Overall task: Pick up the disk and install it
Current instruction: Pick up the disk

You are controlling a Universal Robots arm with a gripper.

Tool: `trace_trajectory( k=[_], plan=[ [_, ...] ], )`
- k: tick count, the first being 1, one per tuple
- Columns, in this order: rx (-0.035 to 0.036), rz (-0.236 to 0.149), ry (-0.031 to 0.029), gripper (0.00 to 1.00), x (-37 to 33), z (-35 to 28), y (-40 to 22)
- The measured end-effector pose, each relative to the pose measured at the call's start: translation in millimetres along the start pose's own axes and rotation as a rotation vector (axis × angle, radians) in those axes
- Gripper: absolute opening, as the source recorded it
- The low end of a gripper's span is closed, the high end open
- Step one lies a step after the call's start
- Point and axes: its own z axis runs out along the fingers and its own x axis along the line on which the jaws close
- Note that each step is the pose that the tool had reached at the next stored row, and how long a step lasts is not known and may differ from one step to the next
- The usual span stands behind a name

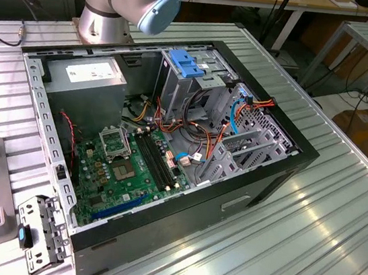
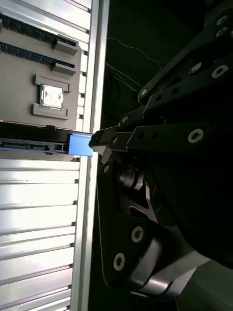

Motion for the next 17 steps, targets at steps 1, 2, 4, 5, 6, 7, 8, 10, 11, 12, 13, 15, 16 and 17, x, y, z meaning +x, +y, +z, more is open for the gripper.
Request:
trace_trajectory(
  k=[1, 2, 4, 5, 6, 7, 8, 10, 11, 12, 13, 15, 16, 17],
  plan=[
    [-0.0003, -0.026, 0.0003, 0.11, 0.0, 0.0, 0.0],
    [-0.0004, -0.044, 0.0005, 0.11, 0.0, 0.0, 0.0],
    [-0.0008, -0.083, 0.0009, 0.11, 0.0, 0.0, 0.0],
    [-0.001, -0.107, 0.0011, 0.11, 0.0, 0.0, 0.0],
    [-0.0012, -0.124, 0.0013, 0.11, 0.0, 0.0, 0.0],
    [-0.0014, -0.143, 0.0015, 0.11, 0.0, 0.0, 0.0],
    [-0.0014, -0.152, 0.0015, 0.11, 0.0, 0.0, 0.0],
    [-0.0014, -0.153, 0.0016, 0.11, 0.0, 0.0, 0.0],
    [-0.0014, -0.153, 0.0016, 0.11, 0.0, 0.0, 0.0],
    [-0.0014, -0.153, 0.0016, 0.18, 0.0, 0.0, 0.0],
    [-0.0014, -0.153, 0.0016, 0.18, 0.0, 0.0, 0.0],
    [0.0008, -0.22, 0.0012, 0.27, 0.1, 4.9, 0.0],
    [-0.0001, -0.291, 0.0018, 0.33, 0.2, 12.1, 0.0],
    [-0.0008, -0.347, 0.0024, 0.4, 0.6, 22.4, 0.3]
  ],
)
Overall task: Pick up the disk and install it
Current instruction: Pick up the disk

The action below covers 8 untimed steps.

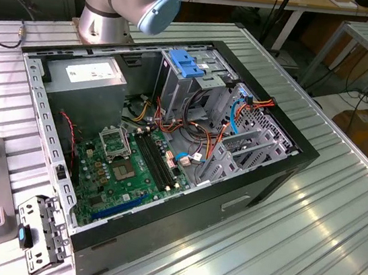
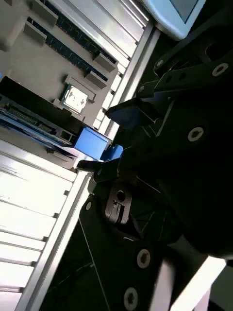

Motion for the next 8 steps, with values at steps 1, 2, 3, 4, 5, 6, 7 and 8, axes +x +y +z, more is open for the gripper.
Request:
trace_trajectory(
  k=[1, 2, 3, 4, 5, 6, 7, 8],
  plan=[
    [-0.0023, -0.054, 0.0006, 0.54, 2.4, 15.0, 0.3],
    [-0.0056, -0.065, 0.001, 0.54, 5.9, 18.8, 0.0],
    [-0.0056, -0.069, 0.0009, 0.54, 6.8, 21.2, -0.1],
    [-0.0056, -0.072, 0.0009, 0.54, 6.8, 23.0, -0.1],
    [-0.0056, -0.074, 0.0009, 0.54, 6.8, 25.0, -0.1],
    [-0.0056, -0.075, 0.0009, 0.54, 6.9, 26.5, -0.2],
    [-0.0056, -0.076, 0.0009, 0.54, 7.0, 28.9, -0.2],
    [-0.0056, -0.077, 0.0009, 0.54, 7.0, 29.8, -0.2]
  ],
)
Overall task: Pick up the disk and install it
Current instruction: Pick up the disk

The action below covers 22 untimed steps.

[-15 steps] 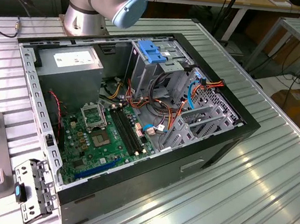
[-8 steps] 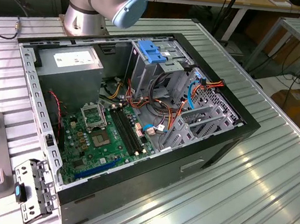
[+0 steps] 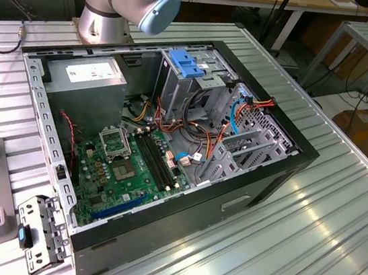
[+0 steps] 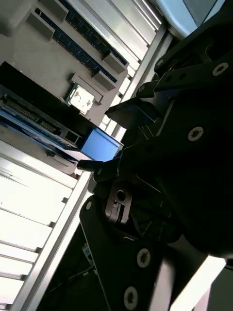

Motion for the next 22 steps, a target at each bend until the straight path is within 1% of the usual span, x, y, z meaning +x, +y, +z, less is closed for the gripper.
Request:
trace_trajectory(
  k=[1, 2, 6, 11, 14, 17, 18, 22],
  plan=[
    [0.0, -0.001, 0.0, 0.54, 0.0, 1.1, 0.0],
    [-0.0001, -0.004, -0.0005, 0.54, -0.1, 3.7, 0.0],
    [-0.0001, -0.009, -0.0006, 0.54, -3.0, 9.9, 0.0],
    [0.0, -0.011, -0.0006, 0.54, -3.2, 19.2, 0.1],
    [0.0001, -0.011, -0.0006, 0.54, -3.5, 23.3, 0.9],
    [0.0003, -0.011, -0.0006, 0.54, -4.2, 30.5, 0.9],
    [0.0004, -0.011, -0.0006, 0.54, -4.2, 31.9, 0.8],
    [0.0004, -0.011, -0.0006, 0.54, -4.2, 32.3, 0.9]
  ],
)
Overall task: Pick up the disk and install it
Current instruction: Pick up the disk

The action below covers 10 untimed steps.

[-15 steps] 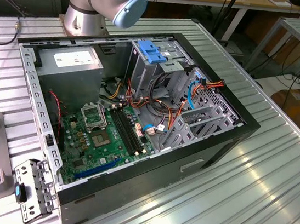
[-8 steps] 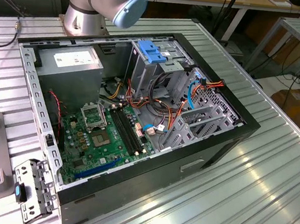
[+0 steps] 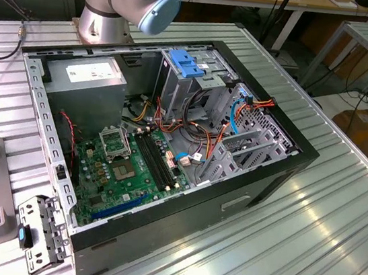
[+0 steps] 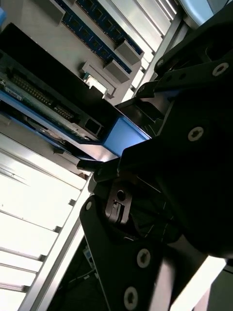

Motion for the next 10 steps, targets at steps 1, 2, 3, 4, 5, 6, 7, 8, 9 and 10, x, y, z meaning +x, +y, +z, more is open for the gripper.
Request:
trace_trajectory(
  k=[1, 2, 3, 4, 5, 6, 7, 8, 9, 10],
  plan=[
    [0.0, 0.0, 0.0, 0.54, 0.0, 0.0, 0.0],
    [0.0, 0.0, 0.0, 0.54, 0.0, 0.0, 0.0],
    [0.0, 0.0, 0.0, 0.54, 0.0, 0.0, 0.0],
    [0.0004, 0.0, -0.0002, 0.54, -0.3, 0.3, 0.0],
    [0.0004, 0.0, -0.0002, 0.54, -0.6, 0.3, 0.0],
    [0.0003, 0.0, -0.0002, 0.54, -0.7, 0.3, 0.0],
    [0.0, 0.0, 0.0, 0.54, -0.7, 0.2, 0.0],
    [0.0001, 0.0, 0.0, 0.54, -0.9, 0.4, 0.0],
    [0.0002, 0.0, -0.0001, 0.54, -1.2, 0.6, 0.0],
    [0.0001, 0.0, -0.0001, 0.54, -1.3, 0.7, 0.0]
  ],
)
